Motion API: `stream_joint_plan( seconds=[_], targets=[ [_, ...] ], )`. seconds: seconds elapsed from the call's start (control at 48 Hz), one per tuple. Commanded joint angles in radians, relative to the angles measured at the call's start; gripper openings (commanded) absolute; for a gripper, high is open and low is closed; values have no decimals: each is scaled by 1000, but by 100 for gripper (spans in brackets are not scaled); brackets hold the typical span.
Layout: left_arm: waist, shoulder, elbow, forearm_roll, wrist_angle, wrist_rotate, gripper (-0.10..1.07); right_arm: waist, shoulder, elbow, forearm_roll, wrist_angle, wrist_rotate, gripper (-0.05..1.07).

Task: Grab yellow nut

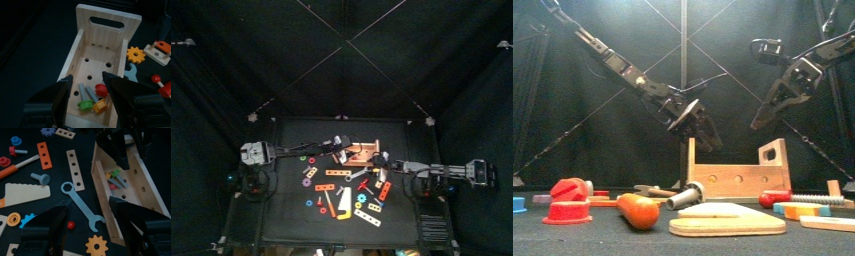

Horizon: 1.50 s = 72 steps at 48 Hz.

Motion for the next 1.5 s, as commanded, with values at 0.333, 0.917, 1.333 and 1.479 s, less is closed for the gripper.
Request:
stream_joint_plan(
  seconds=[0.333, 0.917, 1.333, 1.479],
  targets=[
    [-3, -140, 28, 34, -2, 3, 88, 135, -5, -23, 183, 66, 2, 93],
    [-255, -488, 522, 49, -199, -3, 88, 428, 328, -176, 207, 41, 0, 93],
    [-356, -508, 661, -49, -224, -5, 87, 479, 500, -290, 172, 160, 0, 92],
    [-380, -508, 675, -84, -224, -3, 87, 479, 532, -311, 141, 160, 0, 92]
  ],
)
